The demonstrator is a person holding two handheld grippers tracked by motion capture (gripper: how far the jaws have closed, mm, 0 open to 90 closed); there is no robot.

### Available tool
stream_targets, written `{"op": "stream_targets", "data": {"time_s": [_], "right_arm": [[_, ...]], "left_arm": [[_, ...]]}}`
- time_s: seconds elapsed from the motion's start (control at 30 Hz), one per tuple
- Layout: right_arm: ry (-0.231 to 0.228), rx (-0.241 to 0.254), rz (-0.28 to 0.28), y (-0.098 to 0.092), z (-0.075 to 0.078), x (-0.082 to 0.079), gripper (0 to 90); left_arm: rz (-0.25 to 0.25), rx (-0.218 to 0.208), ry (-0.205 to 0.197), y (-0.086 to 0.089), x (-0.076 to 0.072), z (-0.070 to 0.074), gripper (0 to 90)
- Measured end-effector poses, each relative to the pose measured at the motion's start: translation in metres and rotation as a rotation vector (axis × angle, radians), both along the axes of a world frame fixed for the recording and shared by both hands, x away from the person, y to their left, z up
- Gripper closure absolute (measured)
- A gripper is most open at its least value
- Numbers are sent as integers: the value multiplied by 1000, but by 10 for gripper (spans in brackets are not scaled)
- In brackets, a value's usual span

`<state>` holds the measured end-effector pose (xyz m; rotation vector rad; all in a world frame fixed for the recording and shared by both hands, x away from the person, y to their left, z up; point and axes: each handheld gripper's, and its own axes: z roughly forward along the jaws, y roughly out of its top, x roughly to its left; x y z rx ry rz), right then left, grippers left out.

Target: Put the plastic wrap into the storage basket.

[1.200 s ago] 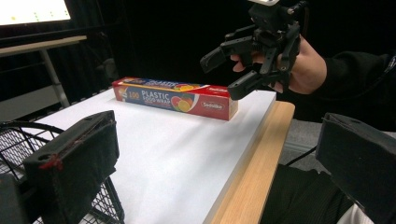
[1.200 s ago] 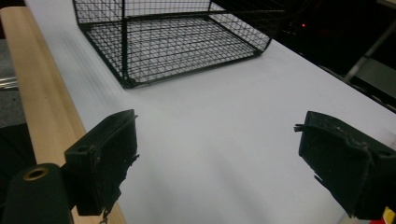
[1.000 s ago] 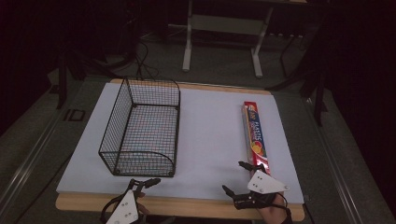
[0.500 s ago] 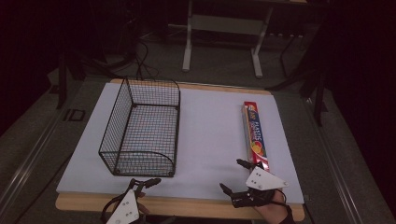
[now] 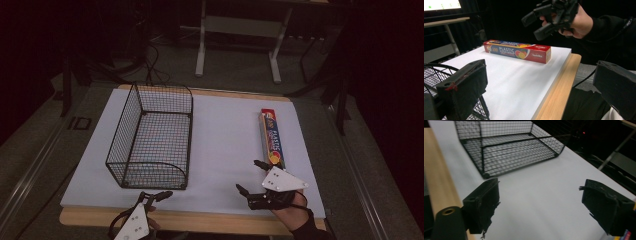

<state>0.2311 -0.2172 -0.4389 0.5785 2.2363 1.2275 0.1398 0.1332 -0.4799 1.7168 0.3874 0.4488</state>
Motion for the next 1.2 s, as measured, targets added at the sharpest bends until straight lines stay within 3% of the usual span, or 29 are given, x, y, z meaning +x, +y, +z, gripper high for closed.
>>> {"op": "stream_targets", "data": {"time_s": [0.13,0.57,0.9,1.03,1.2], "right_arm": [[6,-1,-19,-1,3,9,165],[-13,12,-212,-23,22,51,170],[34,2,-326,-36,20,75,200],[101,33,-386,-45,18,92,209],[112,20,-433,-49,14,102,209]], "left_arm": [[2,-1,1,0,0,0,0],[3,-13,8,1,0,0,0],[4,-13,12,1,0,0,0],[5,-11,16,1,0,0,0],[6,-12,17,1,1,0,0]]}}
